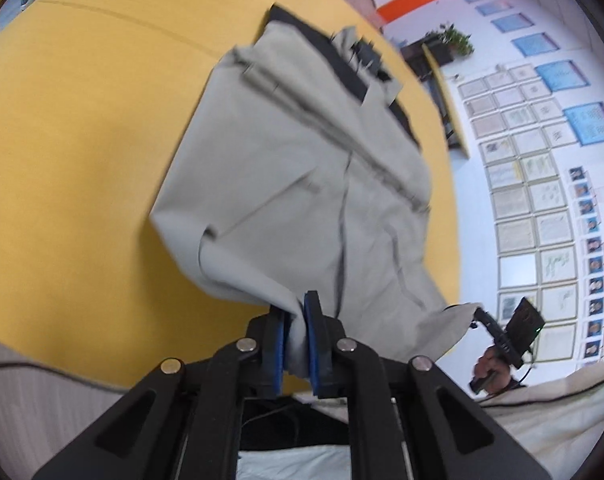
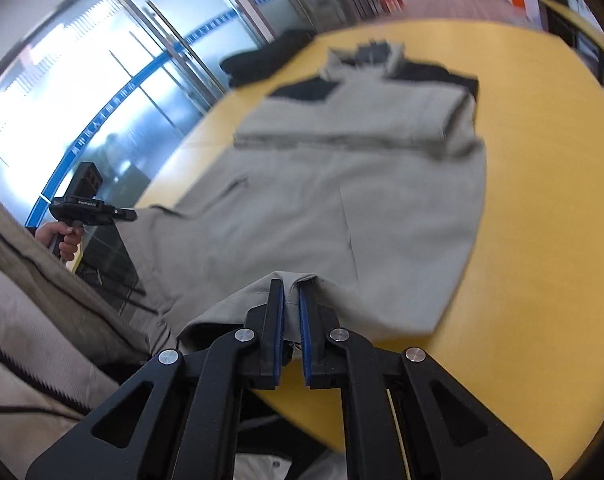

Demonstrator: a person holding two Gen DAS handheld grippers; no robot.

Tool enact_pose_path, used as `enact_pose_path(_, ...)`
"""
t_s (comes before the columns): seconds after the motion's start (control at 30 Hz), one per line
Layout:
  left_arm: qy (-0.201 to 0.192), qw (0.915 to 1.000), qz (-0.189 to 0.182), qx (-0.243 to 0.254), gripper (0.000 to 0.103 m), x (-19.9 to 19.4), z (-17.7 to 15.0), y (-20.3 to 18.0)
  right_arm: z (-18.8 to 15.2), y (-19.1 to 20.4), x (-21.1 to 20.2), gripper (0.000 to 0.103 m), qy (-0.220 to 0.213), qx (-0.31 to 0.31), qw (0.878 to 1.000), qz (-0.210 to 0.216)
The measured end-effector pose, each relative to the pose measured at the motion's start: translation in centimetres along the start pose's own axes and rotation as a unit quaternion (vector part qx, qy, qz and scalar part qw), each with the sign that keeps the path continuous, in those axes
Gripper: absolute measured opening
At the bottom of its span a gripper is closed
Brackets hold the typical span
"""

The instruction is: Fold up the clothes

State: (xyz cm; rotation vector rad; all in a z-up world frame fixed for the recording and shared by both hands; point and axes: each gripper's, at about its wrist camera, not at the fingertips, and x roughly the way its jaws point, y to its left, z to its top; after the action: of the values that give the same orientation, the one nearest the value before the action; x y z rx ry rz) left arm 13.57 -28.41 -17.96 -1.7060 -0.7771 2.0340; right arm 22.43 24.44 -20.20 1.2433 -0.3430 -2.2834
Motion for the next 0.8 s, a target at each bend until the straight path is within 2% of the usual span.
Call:
enact_pose_path(0.2,-0.046,0.995,-0.082,-0.034,0.008,-1.8,6.8,-0.5,7.3,-0.2,-0.7,0.006,-0.084,-0.039,0.996,0.003)
enact_pose_path(0.4,-0.088,0.9828,-0.152,-0.057,0.008,-1.5,15.6,-0.8,14.6,-3.5,-0.3,0.006,-0.127,-0.024,0.991,-0.043)
enact_pose_path(0.63,-0.105,0.9692,-0.211,-0.072,0.008,0.8,25.6,-1.2,22.9,-6.2,1.1,0.006,-0.17,-0.015,0.982,-0.084)
enact_pose_path(0.8,-0.117,0.9656,-0.225,-0.059,0.008,3.5,31.9,-2.7,27.6,-9.3,3.7,0.006,-0.188,-0.019,0.977,-0.095)
